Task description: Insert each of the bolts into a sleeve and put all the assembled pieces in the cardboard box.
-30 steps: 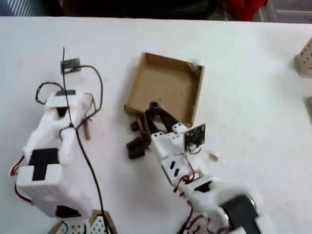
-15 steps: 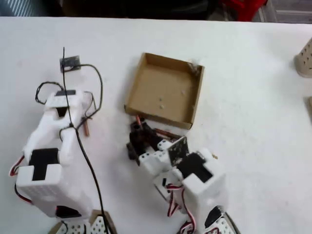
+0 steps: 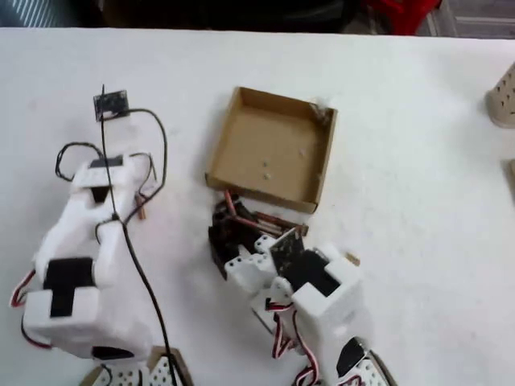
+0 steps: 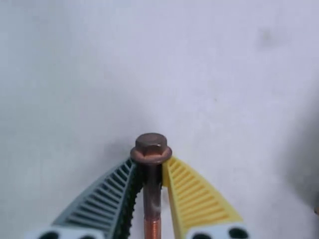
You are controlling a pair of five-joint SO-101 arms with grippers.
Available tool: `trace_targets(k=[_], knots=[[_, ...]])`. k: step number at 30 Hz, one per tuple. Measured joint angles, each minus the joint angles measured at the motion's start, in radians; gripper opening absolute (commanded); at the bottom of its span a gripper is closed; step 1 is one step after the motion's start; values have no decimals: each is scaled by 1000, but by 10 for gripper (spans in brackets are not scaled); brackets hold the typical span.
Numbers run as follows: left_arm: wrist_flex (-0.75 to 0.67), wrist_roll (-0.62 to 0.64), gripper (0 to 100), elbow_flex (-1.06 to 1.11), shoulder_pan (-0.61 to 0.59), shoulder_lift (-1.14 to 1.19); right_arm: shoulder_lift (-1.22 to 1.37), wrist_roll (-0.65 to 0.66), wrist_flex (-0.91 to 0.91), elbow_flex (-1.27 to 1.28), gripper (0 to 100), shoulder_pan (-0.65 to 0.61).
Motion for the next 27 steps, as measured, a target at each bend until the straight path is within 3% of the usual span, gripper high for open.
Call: trace_targets(k=[7, 11, 20, 27], knots=[[-89, 0, 22, 195, 15, -273, 0, 0, 0, 0, 16, 0], [-282, 0, 23, 347, 23, -387, 0, 0, 0, 0, 16, 0], [-878, 0, 24, 703, 100, -551, 0, 0, 0, 0, 16, 0], [-982, 0, 24, 758, 222, -635, 0, 0, 0, 0, 16, 0]])
